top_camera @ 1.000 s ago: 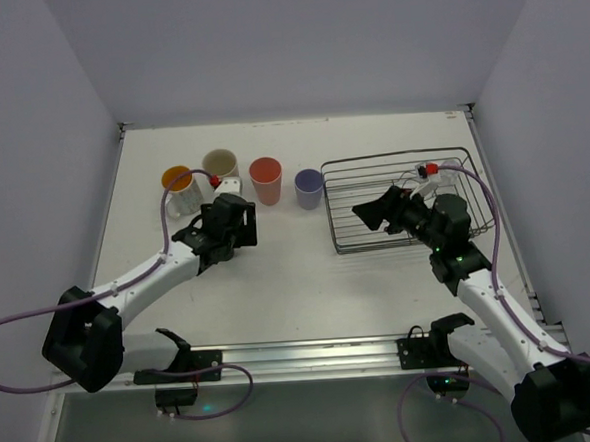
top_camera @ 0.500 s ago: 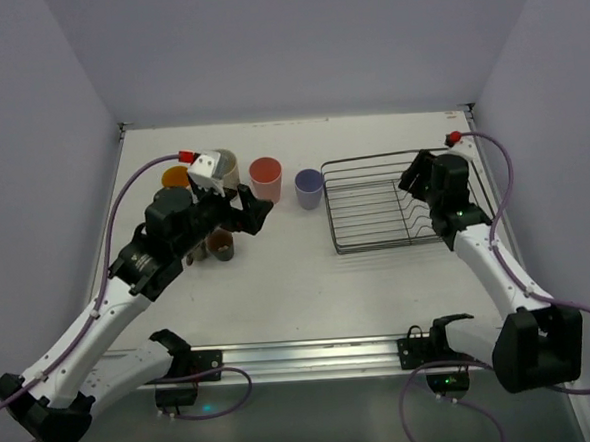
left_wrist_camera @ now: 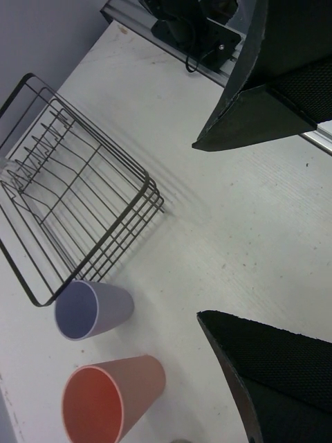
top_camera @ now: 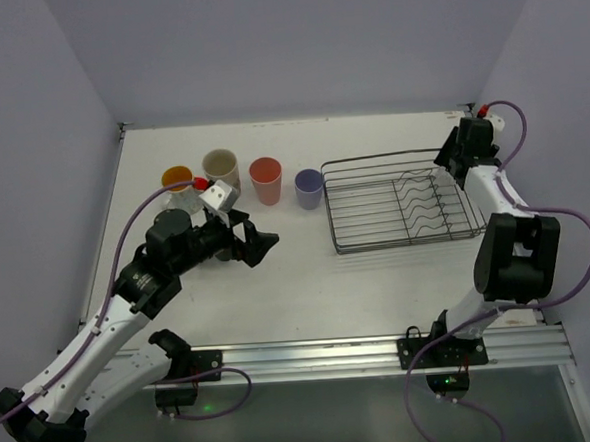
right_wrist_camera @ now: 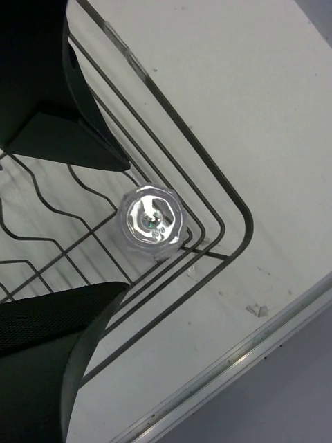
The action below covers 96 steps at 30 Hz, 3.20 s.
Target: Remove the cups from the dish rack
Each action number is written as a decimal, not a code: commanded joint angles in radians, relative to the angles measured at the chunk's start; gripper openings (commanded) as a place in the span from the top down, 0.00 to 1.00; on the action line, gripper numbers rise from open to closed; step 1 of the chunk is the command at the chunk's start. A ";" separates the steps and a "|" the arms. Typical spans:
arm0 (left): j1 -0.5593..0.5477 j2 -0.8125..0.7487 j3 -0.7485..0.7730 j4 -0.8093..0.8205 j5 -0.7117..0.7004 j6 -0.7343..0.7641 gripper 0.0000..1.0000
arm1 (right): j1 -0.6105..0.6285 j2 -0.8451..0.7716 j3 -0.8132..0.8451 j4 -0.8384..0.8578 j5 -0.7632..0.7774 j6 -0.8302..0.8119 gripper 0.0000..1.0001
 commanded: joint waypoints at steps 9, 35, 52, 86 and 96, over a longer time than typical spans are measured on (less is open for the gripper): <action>-0.082 -0.015 -0.009 0.016 -0.015 0.043 0.00 | -0.029 0.180 0.156 -0.074 -0.057 -0.073 0.31; -0.082 0.028 -0.004 0.011 -0.058 0.053 0.00 | 0.004 0.037 0.118 -0.059 0.042 -0.064 0.80; -0.084 0.159 0.019 0.224 0.144 -0.184 0.00 | 0.237 -0.606 -0.411 0.385 -0.627 0.342 0.80; -0.185 0.424 -0.027 0.725 0.123 -0.445 1.00 | 0.510 -0.519 -0.787 1.152 -1.021 0.833 0.63; -0.187 0.362 0.102 0.144 -0.249 -0.206 1.00 | 0.510 -0.701 -0.724 0.597 -0.815 0.502 0.01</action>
